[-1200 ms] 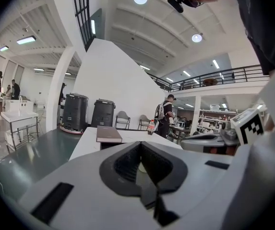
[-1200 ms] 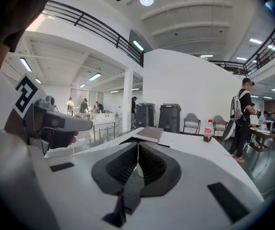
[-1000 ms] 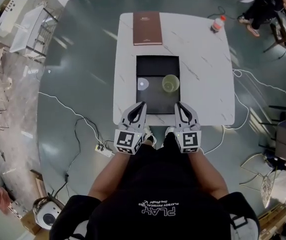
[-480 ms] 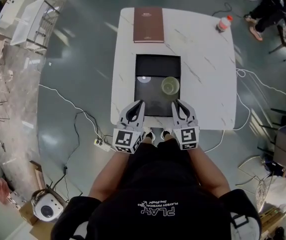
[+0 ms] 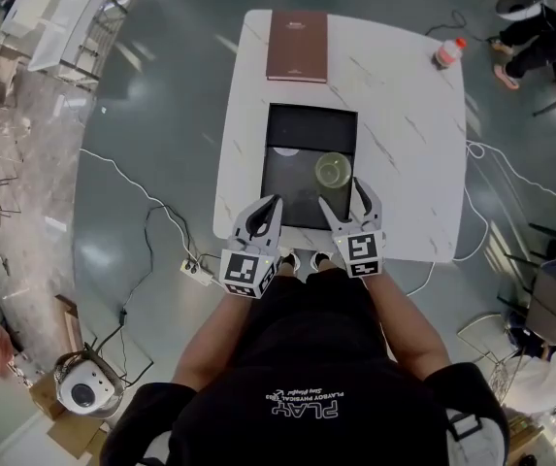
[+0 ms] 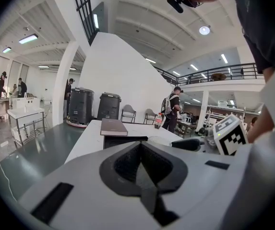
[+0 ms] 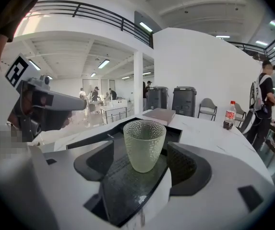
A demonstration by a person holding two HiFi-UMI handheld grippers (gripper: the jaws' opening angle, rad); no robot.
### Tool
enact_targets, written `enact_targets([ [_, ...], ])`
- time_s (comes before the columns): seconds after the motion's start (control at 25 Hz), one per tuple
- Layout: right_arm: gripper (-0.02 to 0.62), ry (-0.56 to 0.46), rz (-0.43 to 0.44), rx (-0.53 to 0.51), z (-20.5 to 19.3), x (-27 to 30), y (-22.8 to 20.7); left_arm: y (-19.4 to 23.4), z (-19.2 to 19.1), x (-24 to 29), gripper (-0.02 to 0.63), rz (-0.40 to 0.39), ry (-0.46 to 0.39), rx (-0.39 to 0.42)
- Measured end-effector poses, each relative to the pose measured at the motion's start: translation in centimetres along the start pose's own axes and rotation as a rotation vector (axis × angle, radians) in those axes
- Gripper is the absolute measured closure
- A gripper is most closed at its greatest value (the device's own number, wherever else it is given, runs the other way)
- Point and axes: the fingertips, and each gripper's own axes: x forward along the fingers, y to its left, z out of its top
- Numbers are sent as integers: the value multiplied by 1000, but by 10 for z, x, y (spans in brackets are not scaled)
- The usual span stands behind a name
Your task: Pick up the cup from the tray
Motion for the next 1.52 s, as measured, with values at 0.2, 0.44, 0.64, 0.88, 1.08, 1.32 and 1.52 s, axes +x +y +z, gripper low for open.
enact_targets([
  [0.2,173,17,31,-5,0,24,-6,0,-2,1,598,12,3,-4],
  [0.44,155,31,74,2,0,47,-5,6,-3,-2,598,42,5,-11],
  [0.64,156,41,60,-8,2,56,-9,8,-6,-4,598,58,8,-16],
  [0.88,185,40,80,-31,4,59,-9,6,-6,-4,598,62,10,-20],
  [1.08,206,39,88,-39,6,59,-9,5,-6,-4,598,59,11,-16],
  [1.32,207,16,67,-25,12,52,-12,4,-6,-7,598,57,9,-10],
  [1.52,206,-12,38,-15,30,40,-15,6,-1,-7,598,48,1,-11],
])
